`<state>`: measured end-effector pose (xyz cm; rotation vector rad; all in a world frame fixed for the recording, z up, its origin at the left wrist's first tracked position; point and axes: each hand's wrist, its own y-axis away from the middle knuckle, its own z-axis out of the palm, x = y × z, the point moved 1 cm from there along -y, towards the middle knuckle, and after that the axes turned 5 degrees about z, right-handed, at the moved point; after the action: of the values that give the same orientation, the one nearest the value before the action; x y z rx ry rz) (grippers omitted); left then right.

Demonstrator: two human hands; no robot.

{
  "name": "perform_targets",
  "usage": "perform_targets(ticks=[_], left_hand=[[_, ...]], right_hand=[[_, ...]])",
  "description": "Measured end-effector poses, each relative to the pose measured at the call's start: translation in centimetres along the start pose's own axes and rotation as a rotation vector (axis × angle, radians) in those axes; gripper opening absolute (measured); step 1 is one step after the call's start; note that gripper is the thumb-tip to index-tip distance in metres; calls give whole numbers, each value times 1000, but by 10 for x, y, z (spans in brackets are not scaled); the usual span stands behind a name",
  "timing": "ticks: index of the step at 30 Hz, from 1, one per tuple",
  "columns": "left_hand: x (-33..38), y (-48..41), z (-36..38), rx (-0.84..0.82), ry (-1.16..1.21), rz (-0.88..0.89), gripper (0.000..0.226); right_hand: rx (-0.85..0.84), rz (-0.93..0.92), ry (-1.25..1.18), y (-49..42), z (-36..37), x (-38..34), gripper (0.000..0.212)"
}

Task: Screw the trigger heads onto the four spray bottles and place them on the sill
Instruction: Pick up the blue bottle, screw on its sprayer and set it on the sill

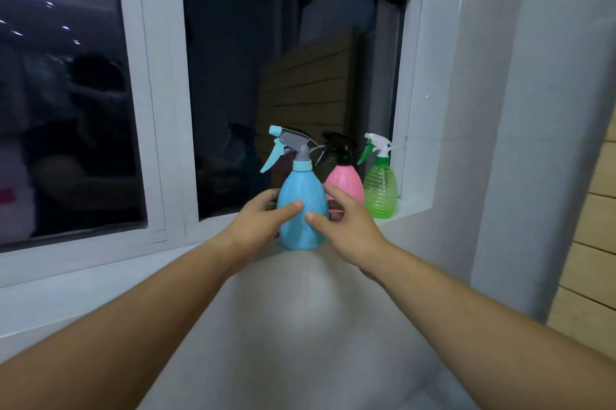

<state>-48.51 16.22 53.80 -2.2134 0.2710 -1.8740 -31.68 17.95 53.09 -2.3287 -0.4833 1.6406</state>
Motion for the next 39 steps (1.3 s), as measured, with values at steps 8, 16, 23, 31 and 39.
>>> perform_targets(ticks=[8, 16, 23, 31, 39], left_hand=[[-19, -28, -5, 134, -100, 35, 46], [-23, -36, 0, 156, -136, 16, 54], [-29, -38, -2, 163, -174, -7, 71], [-24, -9, -5, 300, -286, 93, 70], [-51, 55, 56, 53, -182, 100, 37]], right_hand=[[83, 10, 13, -27, 21, 22, 53], [122, 7, 77, -38, 27, 26, 64], [124, 8, 107, -36, 24, 30, 74], [185, 26, 133, -1, -1, 34, 50], [161, 155, 25, 68, -34, 70, 33]])
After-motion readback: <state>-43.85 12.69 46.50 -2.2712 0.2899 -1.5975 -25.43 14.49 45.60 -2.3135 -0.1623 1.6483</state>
